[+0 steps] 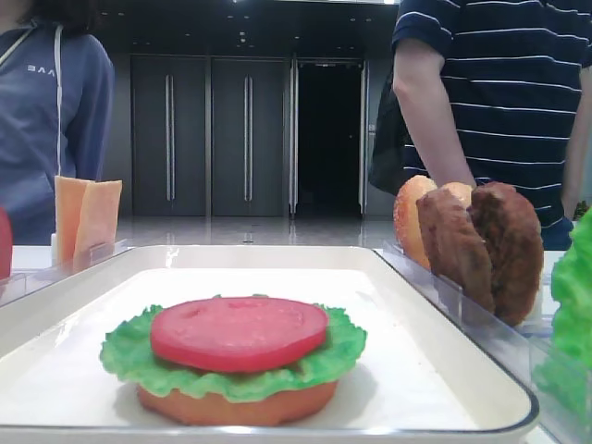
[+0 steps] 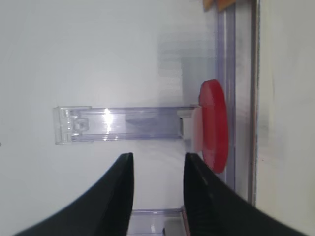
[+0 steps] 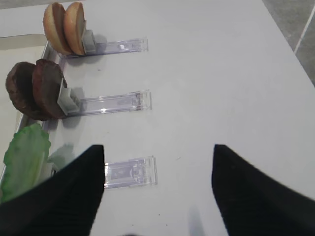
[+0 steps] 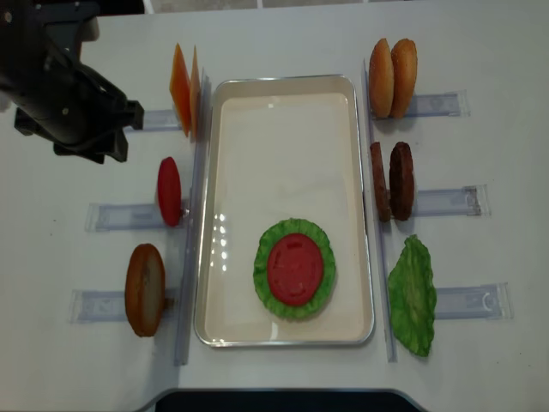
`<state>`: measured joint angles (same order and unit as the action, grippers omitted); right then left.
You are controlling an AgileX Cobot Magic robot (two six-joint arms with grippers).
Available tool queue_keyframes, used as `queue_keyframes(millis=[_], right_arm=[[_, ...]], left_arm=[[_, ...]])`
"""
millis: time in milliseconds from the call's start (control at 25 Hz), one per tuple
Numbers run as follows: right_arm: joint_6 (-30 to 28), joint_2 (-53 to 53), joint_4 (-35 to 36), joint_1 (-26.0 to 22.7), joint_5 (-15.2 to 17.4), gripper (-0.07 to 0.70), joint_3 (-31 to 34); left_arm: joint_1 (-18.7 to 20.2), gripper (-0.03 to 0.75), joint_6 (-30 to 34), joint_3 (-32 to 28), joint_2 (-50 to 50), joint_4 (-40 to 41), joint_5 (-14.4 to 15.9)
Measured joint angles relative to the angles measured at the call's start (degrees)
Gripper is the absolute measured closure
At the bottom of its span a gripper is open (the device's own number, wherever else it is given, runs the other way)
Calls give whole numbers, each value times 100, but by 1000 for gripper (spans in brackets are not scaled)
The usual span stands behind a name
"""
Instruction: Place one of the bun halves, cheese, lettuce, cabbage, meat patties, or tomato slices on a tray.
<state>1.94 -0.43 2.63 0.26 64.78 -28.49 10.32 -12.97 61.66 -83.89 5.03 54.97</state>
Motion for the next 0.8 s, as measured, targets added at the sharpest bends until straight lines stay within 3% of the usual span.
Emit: queue_keyframes(millis=[400, 800], right_arm=[[0, 0, 0, 0, 0, 160, 0], [0, 0, 0, 0, 0, 160, 0]], left_arm=[[-472, 448, 5, 0, 77, 215, 287], [-517, 449, 5, -90, 500, 280, 433]])
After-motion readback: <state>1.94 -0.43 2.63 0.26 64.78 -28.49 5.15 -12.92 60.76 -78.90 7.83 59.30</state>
